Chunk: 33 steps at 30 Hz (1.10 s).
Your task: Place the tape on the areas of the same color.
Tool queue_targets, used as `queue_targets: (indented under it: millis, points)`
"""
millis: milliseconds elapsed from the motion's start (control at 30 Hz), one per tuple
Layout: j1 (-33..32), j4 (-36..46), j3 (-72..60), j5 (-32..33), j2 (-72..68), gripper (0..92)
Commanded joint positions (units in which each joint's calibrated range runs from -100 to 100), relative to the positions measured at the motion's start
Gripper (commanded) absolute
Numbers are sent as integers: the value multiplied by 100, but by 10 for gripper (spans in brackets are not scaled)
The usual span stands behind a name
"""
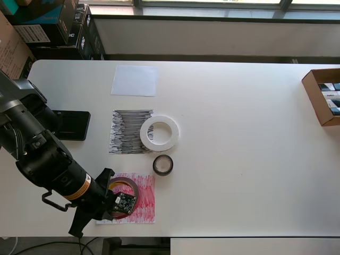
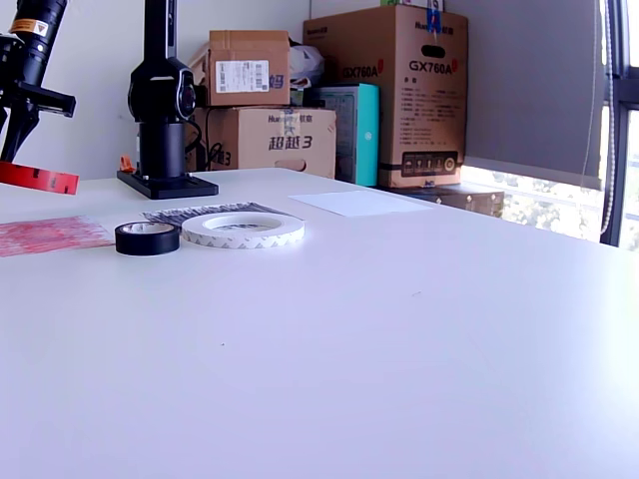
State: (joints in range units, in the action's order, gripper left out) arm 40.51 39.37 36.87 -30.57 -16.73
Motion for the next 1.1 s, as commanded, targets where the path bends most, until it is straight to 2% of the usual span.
queue_targets:
  millis: [0, 1067]
  points:
    - [-43, -4, 34, -45, -95, 1]
    - [-58, -4, -593, -45, -1058, 1]
